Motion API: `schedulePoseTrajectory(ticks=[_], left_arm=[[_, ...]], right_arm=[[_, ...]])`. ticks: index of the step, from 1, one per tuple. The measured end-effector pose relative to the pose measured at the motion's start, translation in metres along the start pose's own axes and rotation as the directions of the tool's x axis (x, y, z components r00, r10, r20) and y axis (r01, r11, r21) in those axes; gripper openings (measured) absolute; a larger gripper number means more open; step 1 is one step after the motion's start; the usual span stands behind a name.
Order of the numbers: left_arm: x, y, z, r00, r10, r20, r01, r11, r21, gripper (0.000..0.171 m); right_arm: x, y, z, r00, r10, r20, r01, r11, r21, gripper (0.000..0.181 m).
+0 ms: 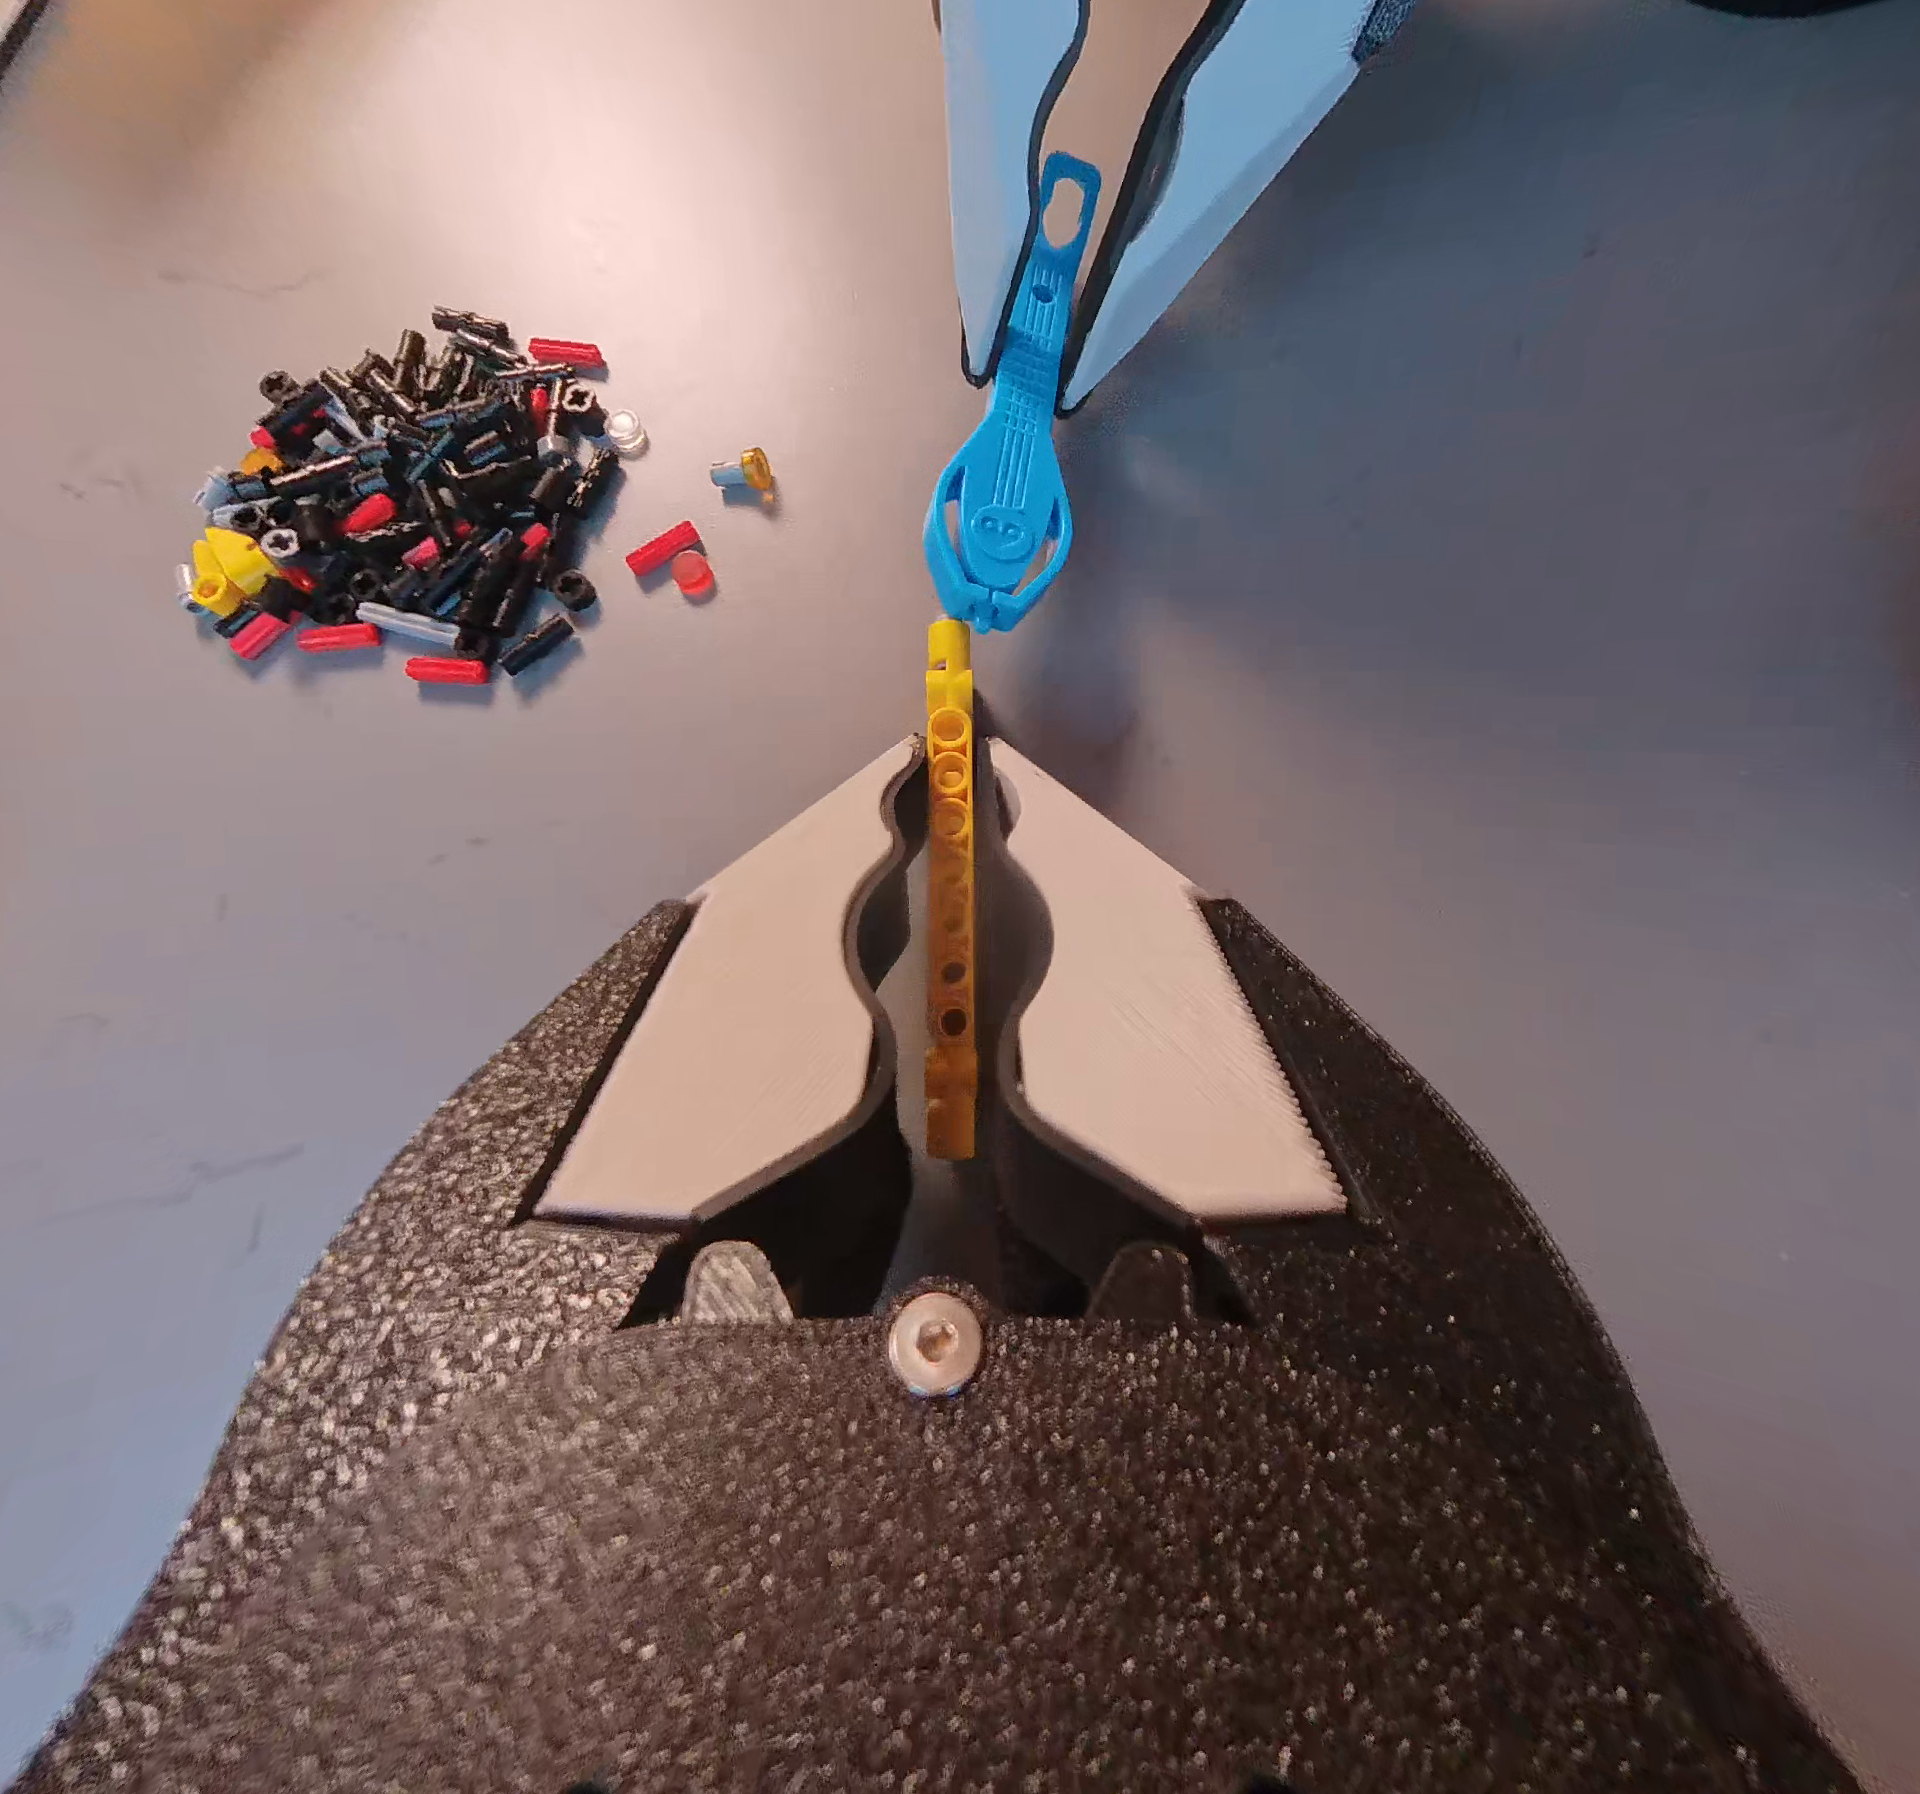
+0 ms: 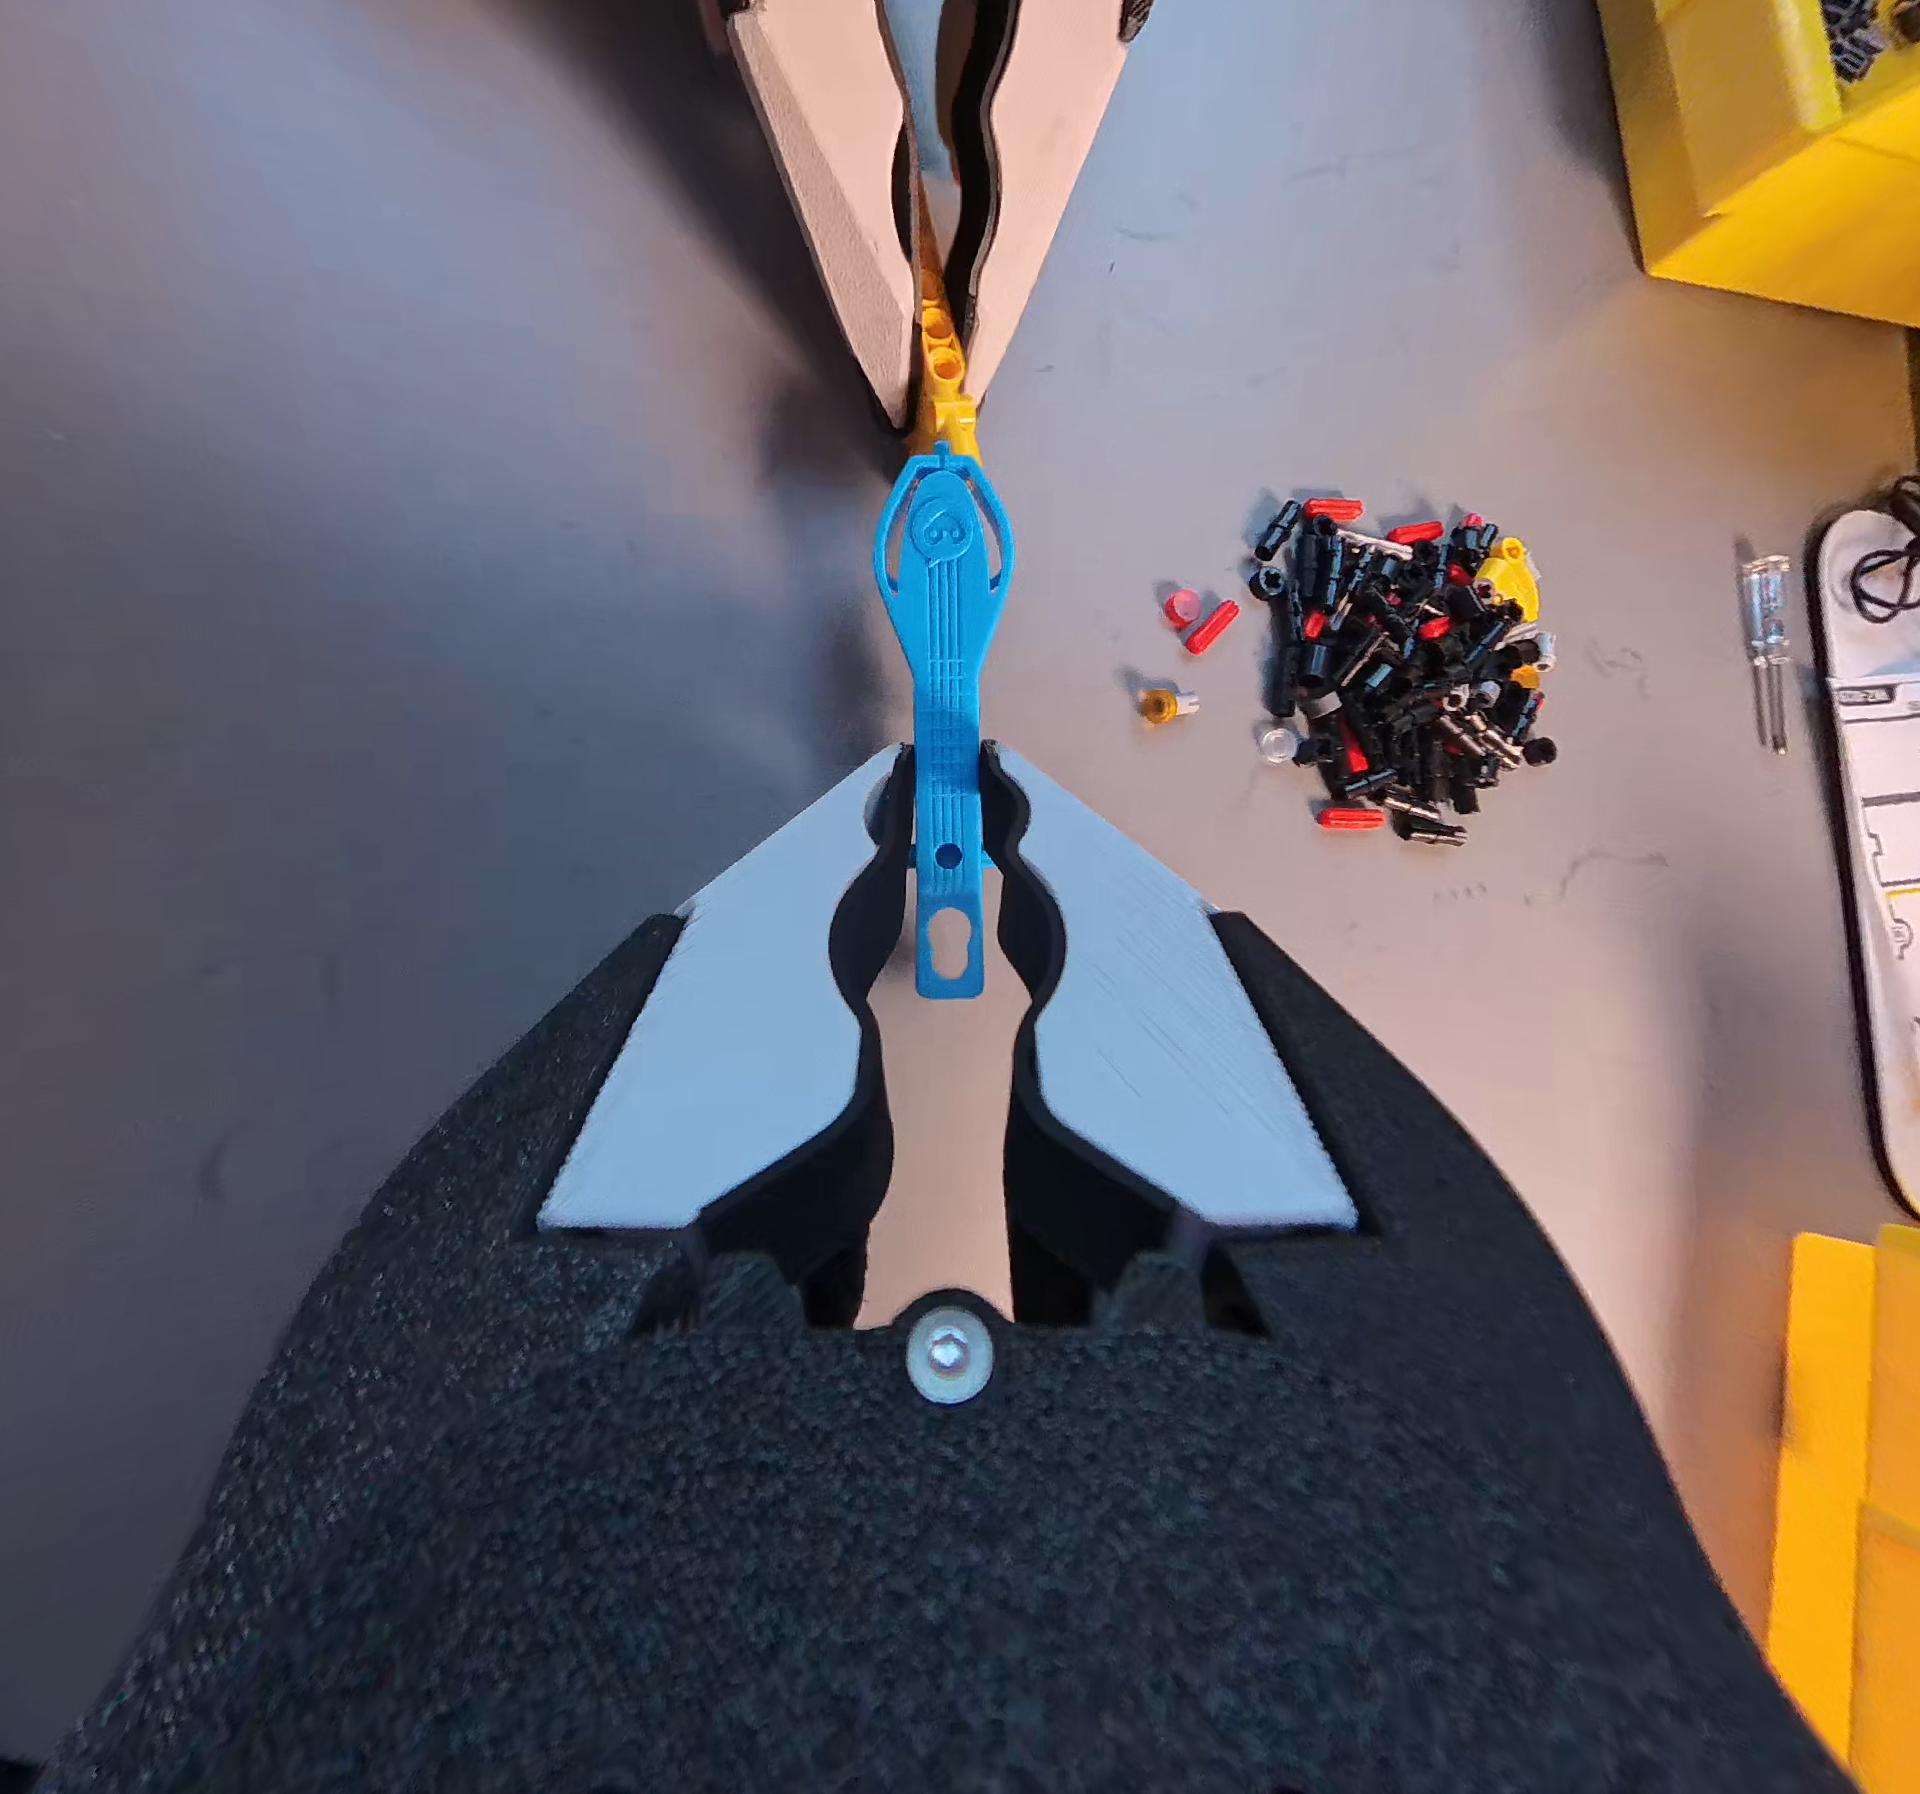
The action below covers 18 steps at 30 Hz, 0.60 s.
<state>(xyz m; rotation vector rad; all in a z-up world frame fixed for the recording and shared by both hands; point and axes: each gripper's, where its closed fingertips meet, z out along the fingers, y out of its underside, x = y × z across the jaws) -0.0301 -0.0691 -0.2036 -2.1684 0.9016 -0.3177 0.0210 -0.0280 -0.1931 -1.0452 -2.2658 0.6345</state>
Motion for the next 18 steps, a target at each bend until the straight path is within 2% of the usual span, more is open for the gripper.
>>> schedulePoseTrajectory(ticks=[5, 11, 15, 17, 18], left_arm=[[0.002, 0.001, -0.002, 1.0, -0.006, -0.023, 0.006, 1.0, 0.005, 0.016], [0.001, -0.019, -0.021, 0.992, -0.09, -0.092, 0.103, 0.985, 0.139, 0.029], [0.002, -0.046, -0.046, 0.96, -0.183, -0.212, 0.241, 0.925, 0.293, 0.03], [0.009, -0.056, -0.051, 0.922, -0.235, -0.307, 0.331, 0.891, 0.311, 0.032], [0.009, -0.057, -0.047, 0.915, -0.255, -0.312, 0.349, 0.888, 0.3, 0.032]], right_arm=[[-0.003, -0.001, -0.001, 1.0, -0.01, 0.008, 0.01, 1.0, 0.007, 0.011], [0.001, -0.017, -0.01, 0.999, -0.044, -0.029, 0.047, 0.995, 0.09, 0.011], [0.006, -0.027, -0.012, 0.991, -0.087, -0.099, 0.098, 0.989, 0.114, 0.011], [0.006, -0.035, -0.013, 0.987, -0.104, -0.122, 0.121, 0.984, 0.133, 0.011], [0.006, -0.039, -0.014, 0.985, -0.114, -0.131, 0.133, 0.981, 0.145, 0.011]])
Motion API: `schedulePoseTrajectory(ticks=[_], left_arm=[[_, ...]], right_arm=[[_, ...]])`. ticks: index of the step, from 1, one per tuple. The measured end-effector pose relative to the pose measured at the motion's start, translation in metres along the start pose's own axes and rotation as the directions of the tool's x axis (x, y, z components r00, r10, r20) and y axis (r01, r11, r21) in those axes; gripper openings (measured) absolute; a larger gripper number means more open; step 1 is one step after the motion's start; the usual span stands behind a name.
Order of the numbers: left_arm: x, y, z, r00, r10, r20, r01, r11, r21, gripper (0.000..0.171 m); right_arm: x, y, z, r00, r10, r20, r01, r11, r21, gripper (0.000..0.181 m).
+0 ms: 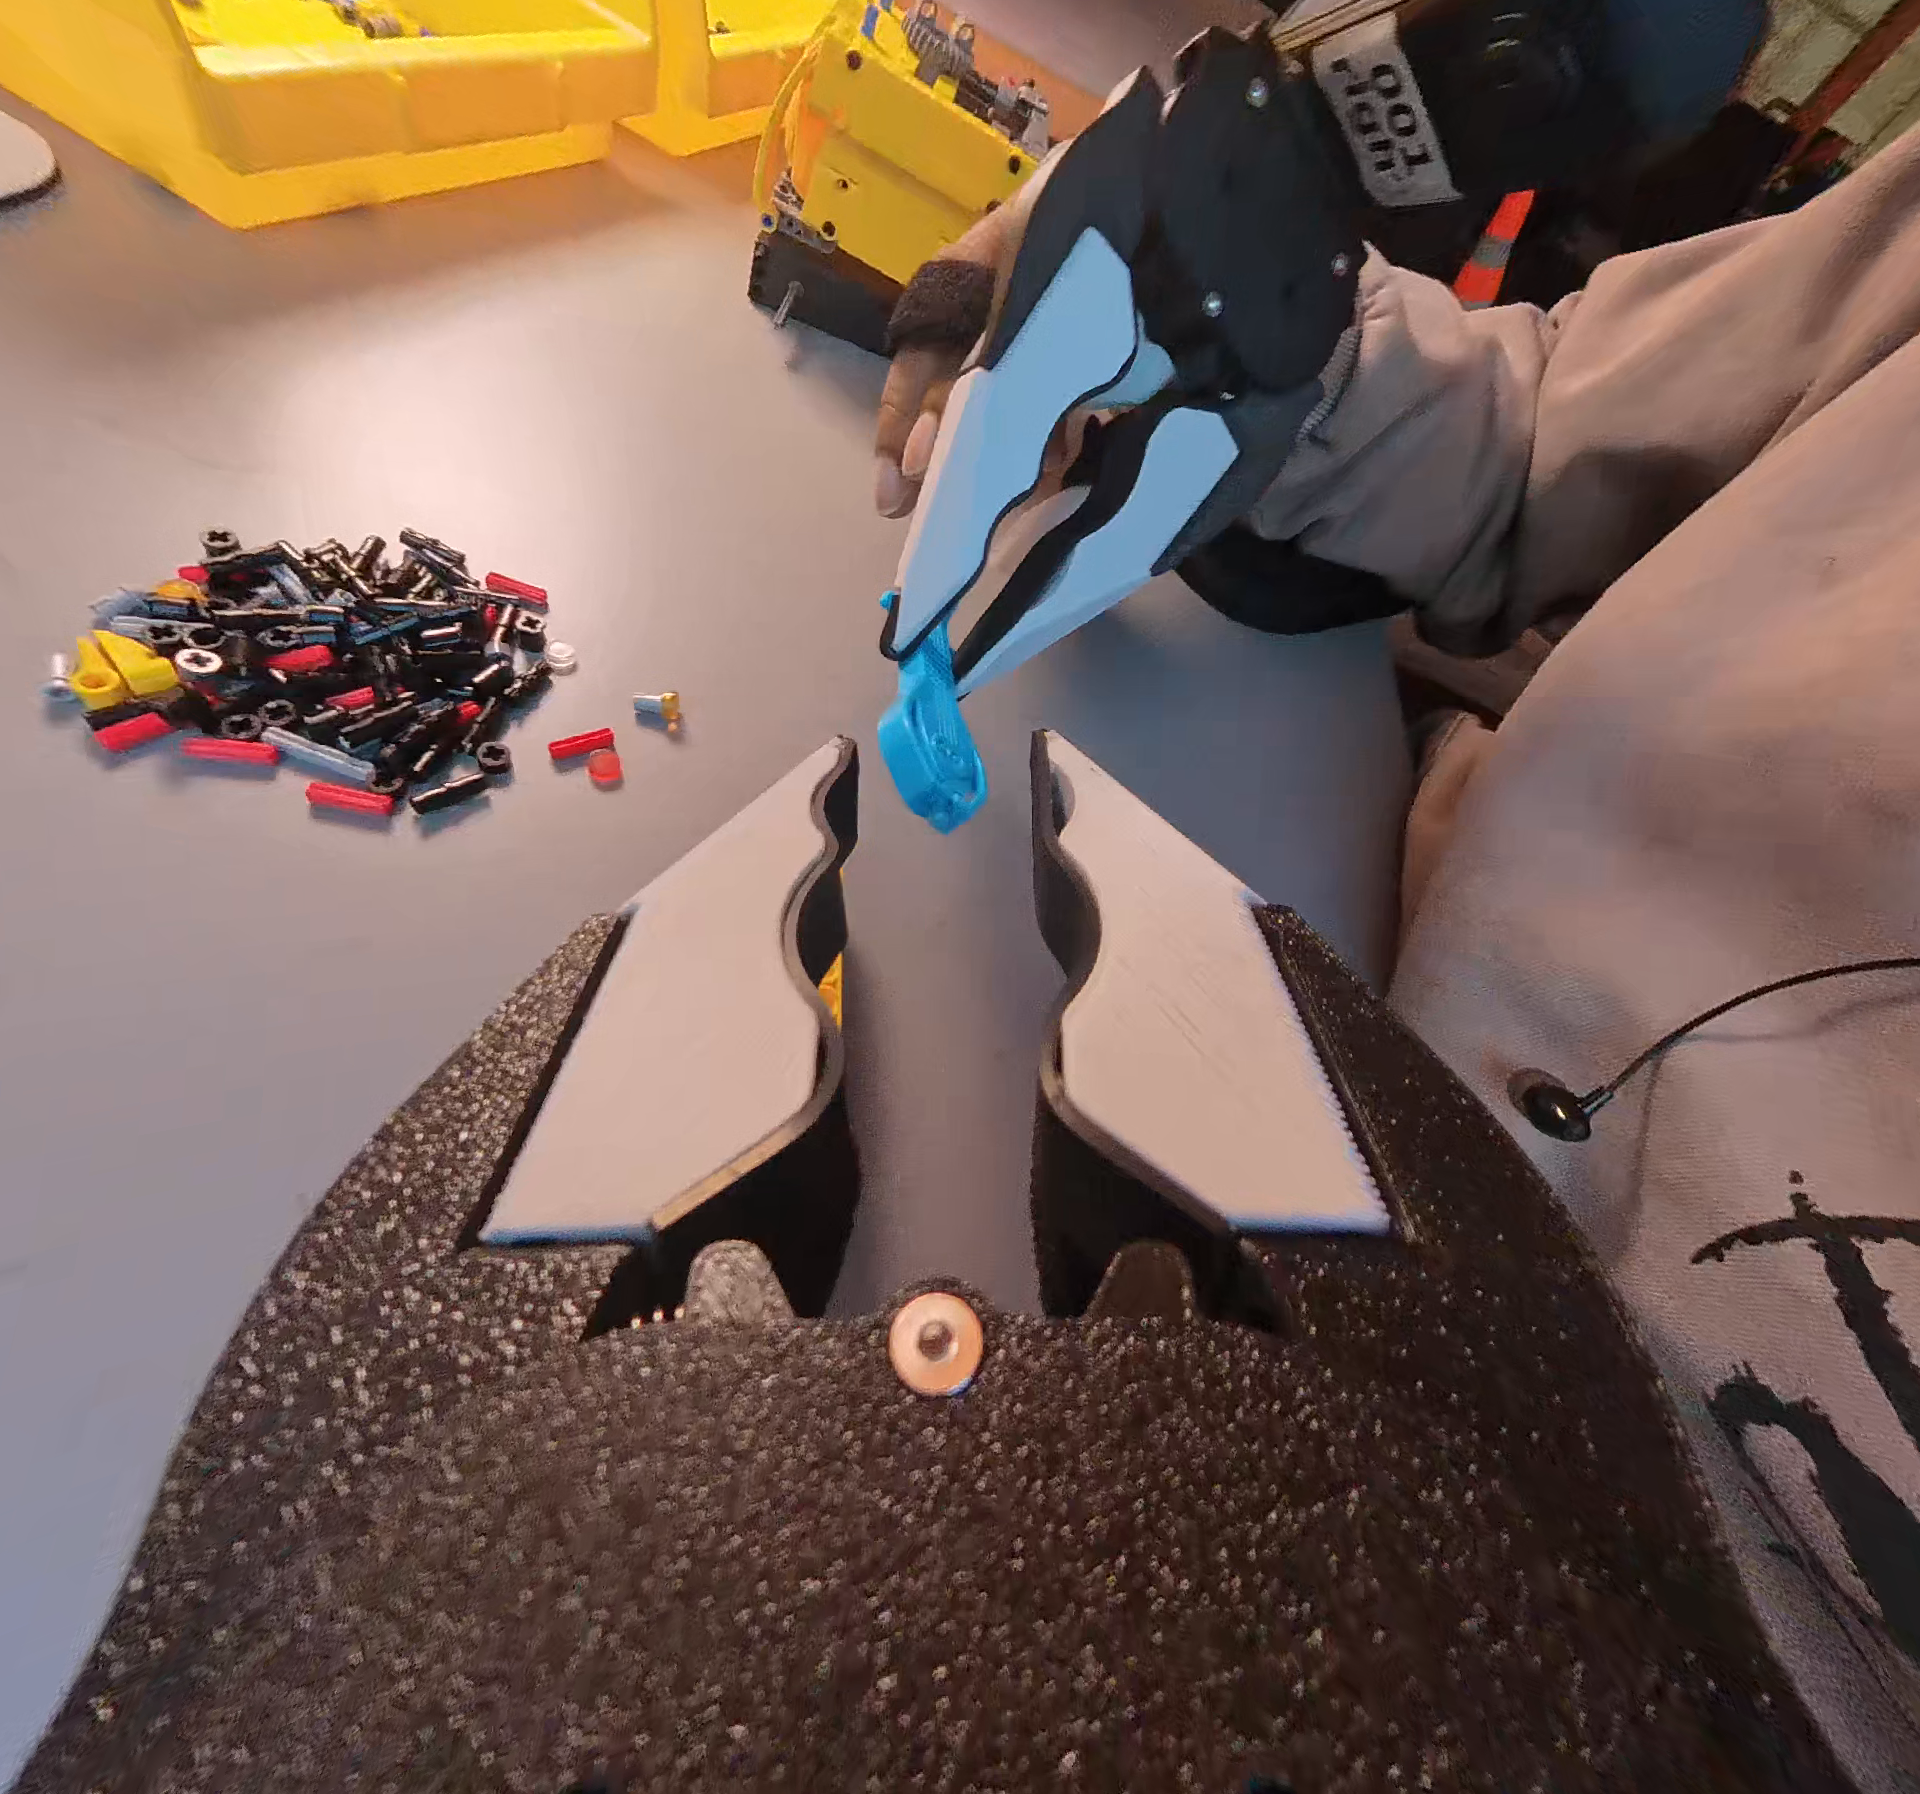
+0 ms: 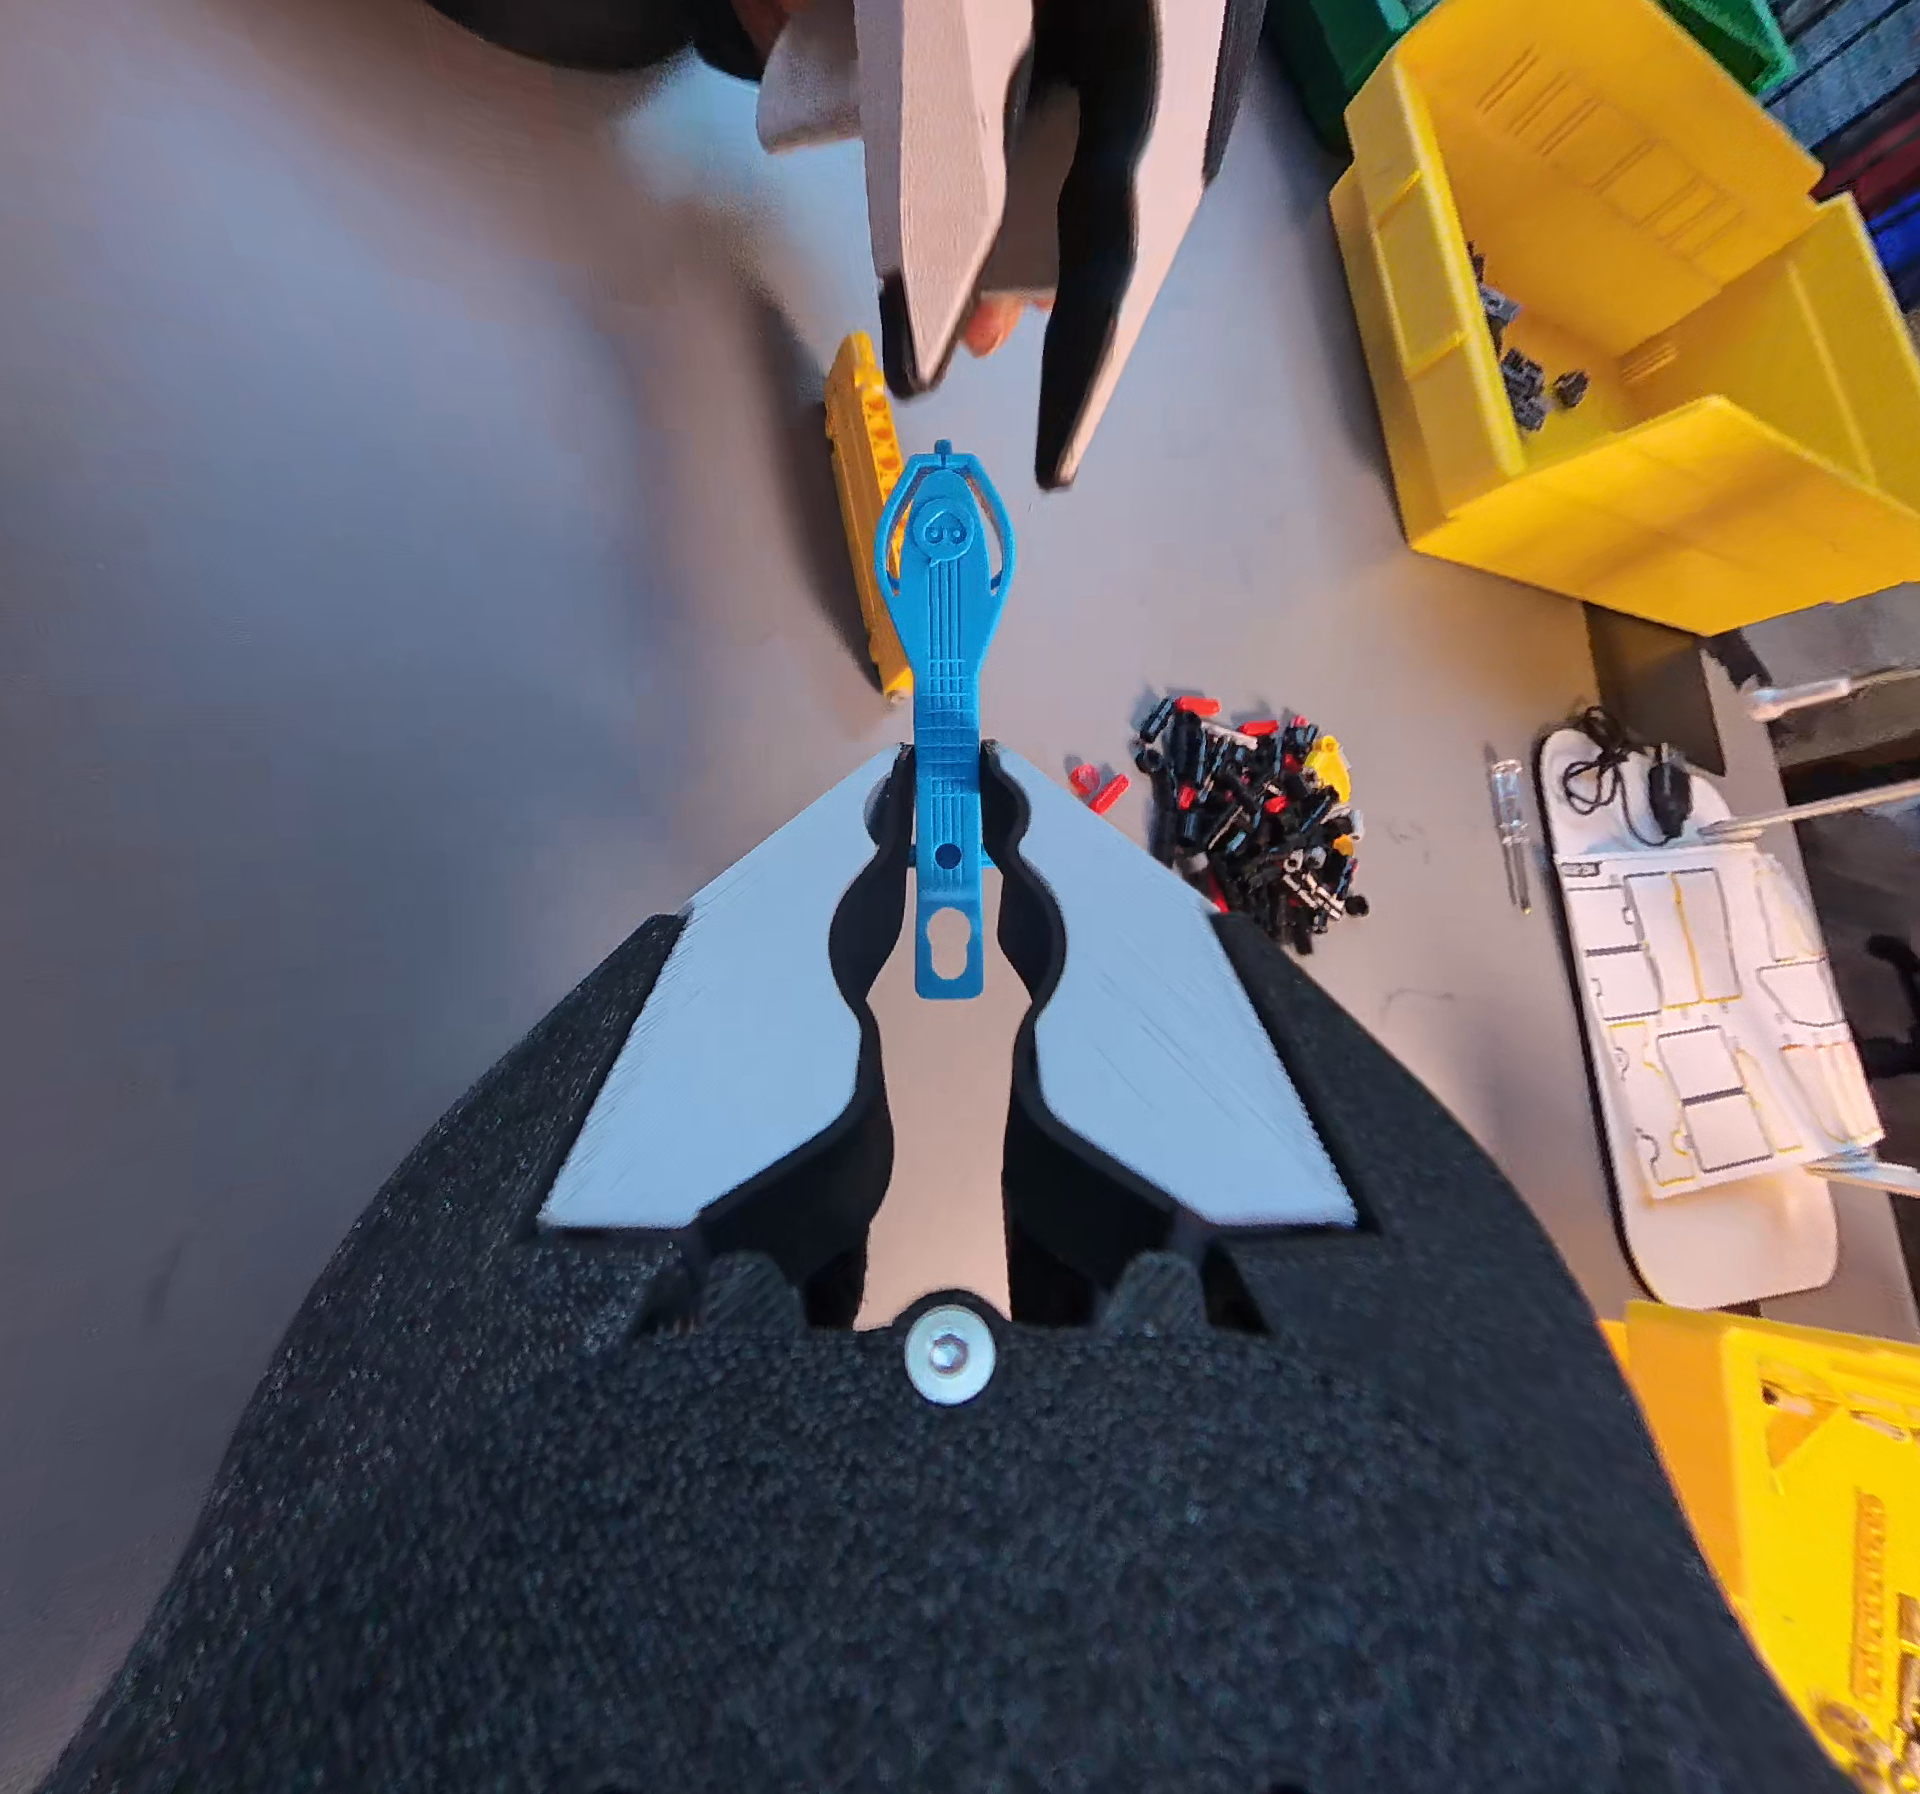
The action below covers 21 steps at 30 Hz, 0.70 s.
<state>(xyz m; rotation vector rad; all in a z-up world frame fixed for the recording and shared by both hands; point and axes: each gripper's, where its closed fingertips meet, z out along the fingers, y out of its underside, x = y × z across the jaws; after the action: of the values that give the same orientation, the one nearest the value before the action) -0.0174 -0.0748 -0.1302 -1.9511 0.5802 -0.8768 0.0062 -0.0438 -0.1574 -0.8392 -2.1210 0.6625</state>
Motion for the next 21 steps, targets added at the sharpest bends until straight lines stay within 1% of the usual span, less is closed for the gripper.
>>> schedulePoseTrajectory(ticks=[1, 2, 3, 5, 6, 9, 13, 15, 16, 18, 20, 21], left_arm=[[0.001, 0.002, 0.003, 1.0, 0.002, -0.002, -0.002, 1.0, -0.014, 0.03], [0.004, 0.003, 0.006, 1.0, 0.014, -0.006, -0.014, 1.0, -0.024, 0.018], [0.004, 0.002, 0.007, 1.0, 0.028, 0.003, -0.028, 0.999, -0.023, 0.016], [0.005, 0.0, 0.005, 0.998, 0.055, 0.009, -0.055, 0.998, -0.027, 0.014], [0.004, 0.0, 0.003, 0.997, 0.077, 0.02, -0.076, 0.997, -0.025, 0.014], [0.009, -0.008, -0.001, 0.994, 0.113, 0.015, -0.113, 0.993, 0.028, 0.015], [0.007, -0.003, 0.0, 0.998, 0.07, 0.0, -0.07, 0.997, 0.02, 0.019], [0.007, 0.003, 0.002, 0.999, -0.008, -0.047, 0.008, 1.0, 0.004, 0.025], [0.006, 0.001, 0.002, 0.996, -0.056, -0.065, 0.057, 0.998, 0.018, 0.027], [0.014, -0.004, 0.0, 0.984, -0.101, -0.149, 0.109, 0.993, 0.045, 0.013], [0.017, -0.009, -0.002, 0.989, -0.049, -0.14, 0.059, 0.996, 0.068, 0.012], [0.017, -0.011, -0.003, 0.994, -0.001, -0.112, 0.01, 0.997, 0.077, 0.008]], right_arm=[[0.001, -0.004, 0.0, 1.0, -0.011, -0.011, 0.011, 1.0, 0.013, 0.011], [0.001, -0.008, 0.0, 1.0, -0.022, -0.019, 0.023, 1.0, 0.022, 0.011], [0.0, -0.011, -0.001, 0.999, -0.034, -0.024, 0.035, 0.999, 0.028, 0.011], [0.002, -0.014, -0.004, 0.998, -0.04, -0.04, 0.041, 0.998, 0.045, 0.011], [0.004, -0.018, -0.007, 0.999, -0.015, -0.04, 0.018, 0.997, 0.076, 0.011], [0.007, -0.027, -0.014, 0.999, 0.044, -0.017, -0.04, 0.986, 0.161, 0.012], [0.004, -0.03, -0.015, 0.999, -0.026, -0.037, 0.032, 0.987, 0.158, 0.011], [0.003, -0.032, -0.015, 0.996, -0.07, -0.057, 0.078, 0.986, 0.148, 0.011], [0.003, -0.033, -0.016, 0.994, -0.087, -0.066, 0.096, 0.985, 0.145, 0.011], [0.005, -0.037, -0.019, 0.99, -0.105, -0.092, 0.118, 0.981, 0.152, 0.011], [0.007, -0.041, -0.022, 0.99, -0.102, -0.101, 0.119, 0.978, 0.171, 0.011], [0.007, -0.041, -0.023, 0.992, -0.077, -0.096, 0.094, 0.978, 0.184, 0.012]])
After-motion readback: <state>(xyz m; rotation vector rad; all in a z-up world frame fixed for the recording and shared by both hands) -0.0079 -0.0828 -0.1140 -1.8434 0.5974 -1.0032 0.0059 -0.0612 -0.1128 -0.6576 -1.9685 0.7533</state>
